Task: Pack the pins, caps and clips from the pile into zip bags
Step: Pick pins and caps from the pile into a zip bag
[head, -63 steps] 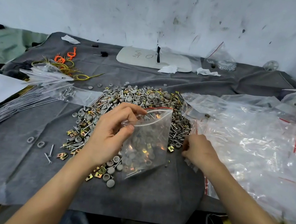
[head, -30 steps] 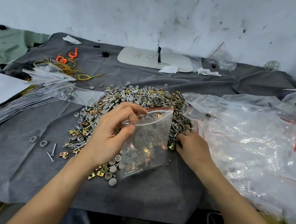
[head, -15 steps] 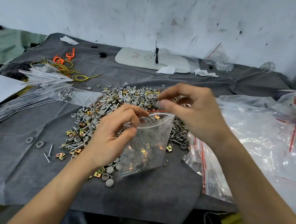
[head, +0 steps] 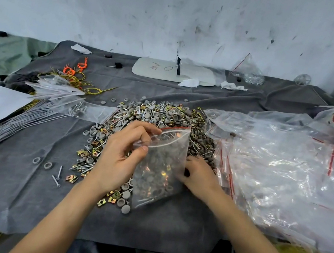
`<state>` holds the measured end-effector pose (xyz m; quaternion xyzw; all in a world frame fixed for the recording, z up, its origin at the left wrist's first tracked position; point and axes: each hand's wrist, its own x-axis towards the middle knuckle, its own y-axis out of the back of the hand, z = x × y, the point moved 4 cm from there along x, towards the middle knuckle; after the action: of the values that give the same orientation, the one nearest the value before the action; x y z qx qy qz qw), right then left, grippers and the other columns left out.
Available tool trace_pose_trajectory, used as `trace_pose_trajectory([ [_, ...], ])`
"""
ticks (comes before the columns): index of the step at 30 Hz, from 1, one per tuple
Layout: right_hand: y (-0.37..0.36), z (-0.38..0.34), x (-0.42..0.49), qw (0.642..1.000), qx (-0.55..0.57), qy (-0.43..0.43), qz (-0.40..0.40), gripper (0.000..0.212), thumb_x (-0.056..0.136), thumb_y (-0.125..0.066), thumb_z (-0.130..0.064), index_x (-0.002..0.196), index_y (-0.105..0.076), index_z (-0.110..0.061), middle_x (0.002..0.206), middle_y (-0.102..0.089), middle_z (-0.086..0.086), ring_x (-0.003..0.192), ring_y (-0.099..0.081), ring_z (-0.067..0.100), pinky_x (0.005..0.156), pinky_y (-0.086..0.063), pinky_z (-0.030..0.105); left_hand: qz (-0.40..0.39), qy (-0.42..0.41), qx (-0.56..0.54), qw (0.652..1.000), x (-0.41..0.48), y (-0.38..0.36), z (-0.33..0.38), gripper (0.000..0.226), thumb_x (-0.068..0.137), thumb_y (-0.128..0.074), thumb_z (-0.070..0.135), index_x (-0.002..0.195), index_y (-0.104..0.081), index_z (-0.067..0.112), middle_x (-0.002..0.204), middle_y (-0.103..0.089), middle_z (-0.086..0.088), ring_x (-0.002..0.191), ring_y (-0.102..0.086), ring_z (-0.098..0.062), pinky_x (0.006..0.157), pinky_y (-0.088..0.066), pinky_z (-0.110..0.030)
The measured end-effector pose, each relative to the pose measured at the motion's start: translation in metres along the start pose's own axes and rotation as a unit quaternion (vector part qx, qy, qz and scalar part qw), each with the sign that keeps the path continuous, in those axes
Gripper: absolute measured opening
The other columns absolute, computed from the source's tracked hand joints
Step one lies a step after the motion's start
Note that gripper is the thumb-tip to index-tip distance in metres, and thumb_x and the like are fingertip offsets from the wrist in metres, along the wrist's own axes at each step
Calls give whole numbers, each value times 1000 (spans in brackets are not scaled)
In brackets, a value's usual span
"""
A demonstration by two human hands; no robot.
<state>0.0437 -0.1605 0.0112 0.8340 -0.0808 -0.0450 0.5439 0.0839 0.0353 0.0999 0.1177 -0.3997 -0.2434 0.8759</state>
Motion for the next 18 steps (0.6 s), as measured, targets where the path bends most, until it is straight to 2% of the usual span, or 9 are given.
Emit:
trace_pose_trajectory([
  [2, -5, 3, 0, 999, -46, 20, 13, 25, 93, -57, -35, 111, -67, -22, 108, -62, 2, 107, -47, 23, 94, -36, 34, 0, 2, 0, 1000, 0, 0, 0, 21, 82, -45, 22, 72, -51, 5, 112, -65, -4, 108, -60, -18, 86, -48, -39],
  [5, -1, 0, 2, 995, -80, 58, 16, 21, 92, -58, -31, 105, -67, -17, 100, -62, 4, 103, -44, 23, 85, -32, 33, -2, 11, -1, 1000, 1, 0, 2, 21, 82, -45, 23, 71, -50, 5, 112, -66, -5, 108, -60, -17, 86, -47, -36],
  [8, -1, -1, -1, 990, -106, 82, 33, 19, 92, -55, -27, 99, -65, -12, 96, -65, 6, 99, -46, 23, 85, -36, 33, -4, 7, -10, 1000, 1, -2, 5, 15, 83, -44, 24, 72, -49, 14, 112, -65, -5, 109, -60, -16, 88, -46, -29],
  [10, 8, -1, -2, 992, -85, 64, 71, 16, 92, -56, -23, 99, -66, -13, 96, -68, 5, 97, -49, 21, 81, -40, 32, -3, 6, -7, 1000, 1, -3, 6, 16, 82, -43, 24, 72, -49, 14, 112, -65, -5, 109, -60, -17, 89, -46, -29],
  [12, 31, -1, -1, 989, 40, 5, 144, 12, 90, -62, -17, 99, -69, -17, 95, -71, 2, 91, -58, 16, 79, -46, 29, -3, 8, -6, 1000, 1, -2, 7, 17, 83, -43, 24, 73, -50, 12, 112, -65, -5, 109, -60, -18, 89, -46, -31],
  [14, 67, -6, -1, 945, 236, -35, 222, 13, 87, -67, -10, 93, -69, -22, 88, -70, -6, 81, -63, 7, 81, -53, 25, -6, 5, -3, 1000, 1, -2, 7, 17, 83, -43, 24, 73, -50, 13, 112, -65, -3, 108, -60, -15, 89, -46, -29],
  [16, 106, -25, -5, 895, 358, 18, 265, 17, 82, -72, -12, 84, -66, -28, 79, -68, -13, 75, -64, 0, 75, -55, 20, -8, 0, 1, 1000, 1, -3, 7, 17, 84, -44, 24, 73, -51, 12, 112, -65, -1, 108, -60, -13, 89, -46, -27],
  [18, 134, -51, -12, 887, 370, 111, 253, 19, 77, -76, -13, 78, -67, -29, 75, -70, -11, 70, -64, -1, 67, -50, 15, -11, -2, 3, 1000, 2, -4, 8, 18, 84, -44, 23, 73, -51, 11, 112, -65, -1, 109, -61, -12, 88, -45, -25],
])
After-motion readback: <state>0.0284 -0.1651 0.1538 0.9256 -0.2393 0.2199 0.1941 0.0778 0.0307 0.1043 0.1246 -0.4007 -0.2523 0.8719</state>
